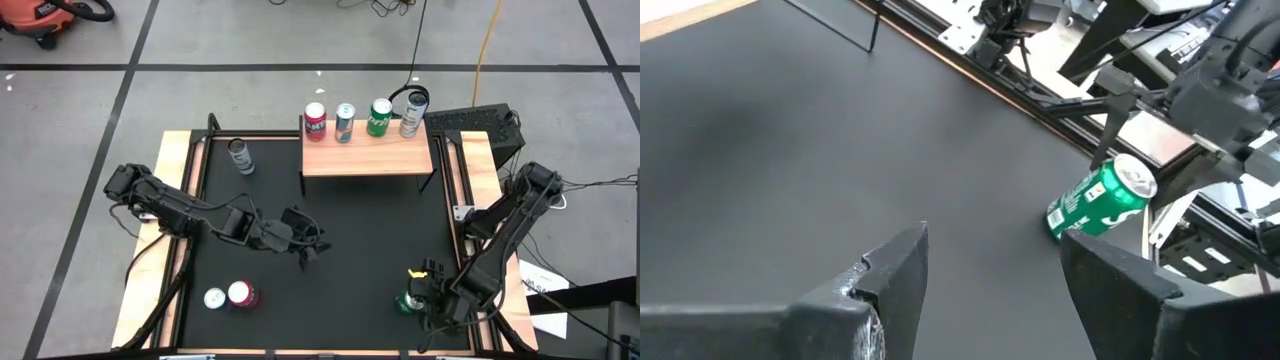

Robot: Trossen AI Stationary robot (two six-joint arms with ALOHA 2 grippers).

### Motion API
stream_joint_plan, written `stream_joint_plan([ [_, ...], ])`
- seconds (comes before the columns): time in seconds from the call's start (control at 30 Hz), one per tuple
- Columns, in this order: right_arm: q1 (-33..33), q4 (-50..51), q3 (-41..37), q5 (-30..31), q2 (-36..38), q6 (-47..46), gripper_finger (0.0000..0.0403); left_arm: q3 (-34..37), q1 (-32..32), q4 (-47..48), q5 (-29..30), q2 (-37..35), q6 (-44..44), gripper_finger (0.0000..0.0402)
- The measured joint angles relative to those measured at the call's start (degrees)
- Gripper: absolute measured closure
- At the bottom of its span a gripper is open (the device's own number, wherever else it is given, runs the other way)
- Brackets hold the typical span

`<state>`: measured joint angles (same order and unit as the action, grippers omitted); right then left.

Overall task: Place canned beverage on shelf
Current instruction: Put the green soda can on the shelf aligned with the other green soda can

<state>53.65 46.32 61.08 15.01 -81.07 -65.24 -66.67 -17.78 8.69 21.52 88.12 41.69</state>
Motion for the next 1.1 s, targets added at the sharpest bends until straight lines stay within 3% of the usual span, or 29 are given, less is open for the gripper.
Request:
stream_joint_plan([
  [0.17, 0.0, 0.0, 0.0, -0.1, -3.1, -0.2, 0.0057, 0.0, 0.0, 1.3, 0.0, 0.0, 0.0, 0.0176],
  [0.37, -0.5, 0.0, 0.8, -0.3, -3.9, -0.5, 0.012, 0.0, 0.0, 1.4, 0.0, 0.0, 0.0, 0.0176],
  [0.63, -4.6, 6.3, 8.0, -0.2, -3.7, 2.5, 0.0121, 0.0, 0.3, 2.2, -1.7, -1.6, -0.9, 0.0176],
  [0.87, -16.1, 19.3, 20.4, 0.1, -3.7, 14.3, 0.0121, -0.1, 2.5, 10.2, -1.4, -9.5, -4.4, 0.0176],
  [1.1, -34.0, 22.6, 29.1, 0.0, -2.2, 28.5, 0.0121, -0.1, 3.6, 16.2, 0.1, -17.4, -9.5, 0.0176],
])
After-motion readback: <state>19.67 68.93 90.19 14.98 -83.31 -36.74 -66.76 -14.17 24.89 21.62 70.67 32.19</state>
